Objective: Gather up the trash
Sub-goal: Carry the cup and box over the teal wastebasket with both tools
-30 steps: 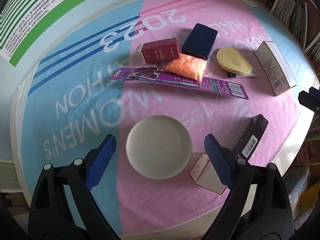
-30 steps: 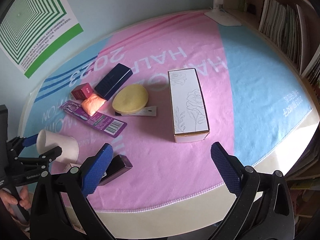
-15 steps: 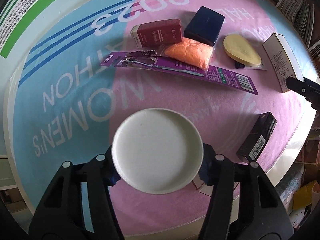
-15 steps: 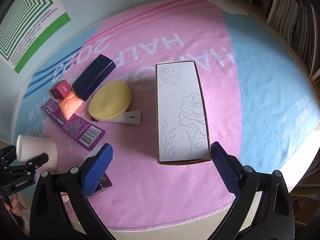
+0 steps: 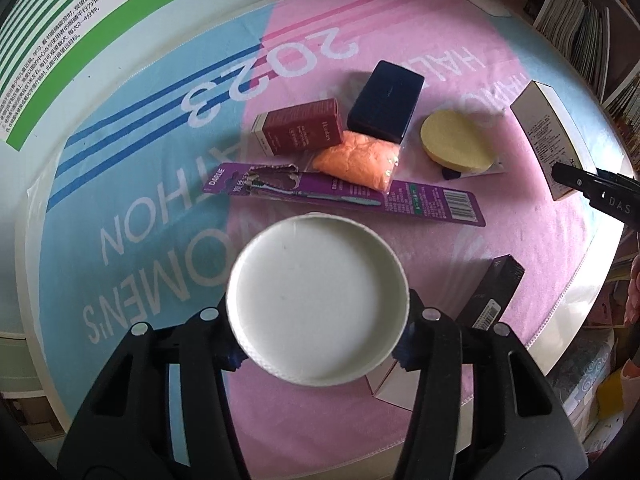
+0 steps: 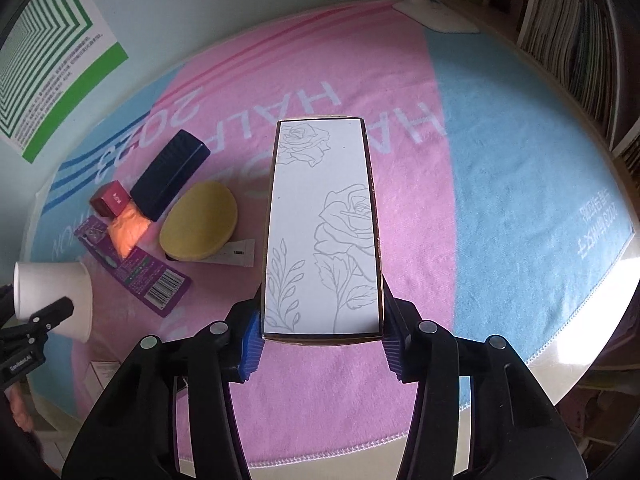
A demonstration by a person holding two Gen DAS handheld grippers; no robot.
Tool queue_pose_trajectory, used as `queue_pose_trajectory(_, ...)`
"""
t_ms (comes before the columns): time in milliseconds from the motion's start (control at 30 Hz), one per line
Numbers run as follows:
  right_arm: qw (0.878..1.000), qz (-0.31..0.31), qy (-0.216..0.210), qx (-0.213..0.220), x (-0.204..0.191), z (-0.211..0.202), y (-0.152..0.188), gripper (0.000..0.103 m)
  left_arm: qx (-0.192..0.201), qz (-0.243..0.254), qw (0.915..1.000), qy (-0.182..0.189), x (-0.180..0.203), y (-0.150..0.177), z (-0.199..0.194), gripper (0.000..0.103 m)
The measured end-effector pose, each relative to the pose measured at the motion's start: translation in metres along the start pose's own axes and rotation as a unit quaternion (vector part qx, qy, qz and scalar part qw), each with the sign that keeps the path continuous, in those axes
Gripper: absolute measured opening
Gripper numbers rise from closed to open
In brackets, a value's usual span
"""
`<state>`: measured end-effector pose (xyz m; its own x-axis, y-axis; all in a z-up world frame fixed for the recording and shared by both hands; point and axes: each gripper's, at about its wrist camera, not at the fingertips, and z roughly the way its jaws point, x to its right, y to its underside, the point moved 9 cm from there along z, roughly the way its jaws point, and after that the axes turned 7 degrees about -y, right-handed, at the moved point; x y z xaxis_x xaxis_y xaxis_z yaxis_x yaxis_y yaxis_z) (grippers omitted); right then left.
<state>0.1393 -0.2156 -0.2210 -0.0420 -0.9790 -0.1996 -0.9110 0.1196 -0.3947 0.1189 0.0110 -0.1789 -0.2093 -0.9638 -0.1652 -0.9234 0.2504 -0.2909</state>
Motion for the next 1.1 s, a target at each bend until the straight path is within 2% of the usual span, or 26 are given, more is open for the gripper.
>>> queue_pose_trajectory(200,0.999,0.017,-0.015,0.037,0.006,-0.04,0.008,0.049,0.033,0.025,0.9991,0.006,0.022,-0.007,-0.024,0.05)
queue_pose_trajectory(300,0.998,0.032,-0.009,0.057,0.016,-0.063,0.019,0.049,0.048,0.047,0.9976,0.013,0.04,-0.008,-0.036,0.05)
queue_pose_trajectory(467,0.994,0.07,0.007,0.078,0.043,-0.098,0.053,0.049,0.068,0.103,0.992,0.028,0.082,-0.004,-0.054,0.051)
queue_pose_trajectory(633,0.987,0.127,0.034,0.094,0.082,-0.131,0.104,0.049,0.084,0.168,0.981,0.049,0.135,0.007,-0.072,0.051)
queue_pose_trajectory(833,0.97,0.205,0.069,0.109,0.125,-0.167,0.175,0.049,0.101,0.255,0.9583,0.079,0.206,0.032,-0.09,0.051)
queue_pose_trajectory(1100,0.941,0.297,0.112,0.118,0.161,-0.206,0.269,0.049,0.115,0.366,0.916,0.116,0.297,0.082,-0.111,0.052)
